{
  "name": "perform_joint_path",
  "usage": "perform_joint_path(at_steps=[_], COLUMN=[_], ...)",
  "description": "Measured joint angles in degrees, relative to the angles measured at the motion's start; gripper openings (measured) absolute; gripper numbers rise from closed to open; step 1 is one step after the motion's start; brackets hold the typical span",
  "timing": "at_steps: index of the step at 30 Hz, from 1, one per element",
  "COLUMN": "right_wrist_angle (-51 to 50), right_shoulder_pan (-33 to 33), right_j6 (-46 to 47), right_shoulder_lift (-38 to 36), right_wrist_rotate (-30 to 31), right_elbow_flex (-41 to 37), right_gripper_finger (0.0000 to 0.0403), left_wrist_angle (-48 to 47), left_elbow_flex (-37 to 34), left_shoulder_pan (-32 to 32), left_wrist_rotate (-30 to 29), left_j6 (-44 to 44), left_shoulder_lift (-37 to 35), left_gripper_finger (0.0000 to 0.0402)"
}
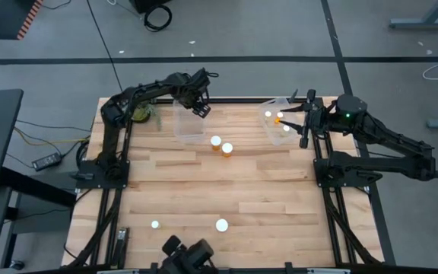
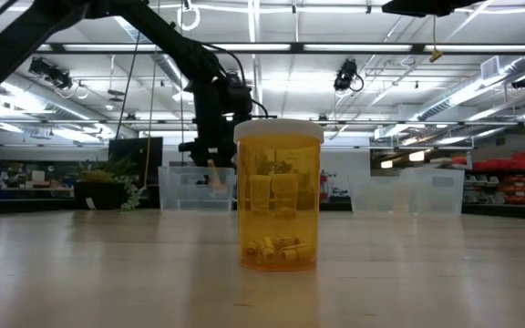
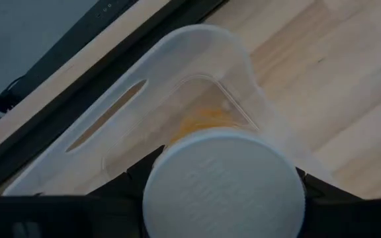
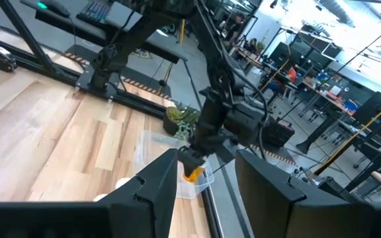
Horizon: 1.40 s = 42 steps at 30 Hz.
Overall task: Pick and place medicine bottles into bin by pill shape (circle, oval)
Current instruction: Put the big pill bottle into the left transparent bin
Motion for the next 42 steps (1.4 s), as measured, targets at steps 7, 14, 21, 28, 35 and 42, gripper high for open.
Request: perform_joint_path(at_steps=[7, 14, 21, 28, 35, 42], right_wrist_angle=[0.3, 0.9, 1.1, 1.1, 1.0, 1.0], right_shoulder_pan=[0.0, 0.0, 0.0, 0.0, 0.0, 0.0], right_j6=[0.0, 0.0, 0.0, 0.0, 0.0, 0.0], right_shoulder_lift=[0.4, 0.7, 0.7, 0.7, 0.7, 0.7], right_wrist_rotate=[0.0, 0.0, 0.0, 0.0, 0.0, 0.0], right_elbow_flex=[0.0, 0.0, 0.0, 0.0, 0.0, 0.0], right_gripper_finger=[0.0161, 0.0161, 0.0161, 0.0161, 0.0161, 0.0161], left_wrist_angle=[0.1, 1.3, 0.7, 0.7, 0.5, -3.8], left_elbow_flex=[0.2, 0.2, 0.2, 0.2, 0.1, 5.4], left_shoulder_pan=[0.1, 0.1, 0.1, 0.0, 0.0, -0.9], left_wrist_rotate=[-0.4, -1.1, -1.1, -1.1, -1.1, -1.5], left_j6=[0.3, 0.3, 0.4, 1.8, 3.5, 4.8], left_shoulder_lift=[2.4, 2.6, 2.6, 2.6, 1.9, 1.8], left_gripper_finger=[0.0195, 0.0202, 0.0209, 0.0256, 0.0271, 0.027])
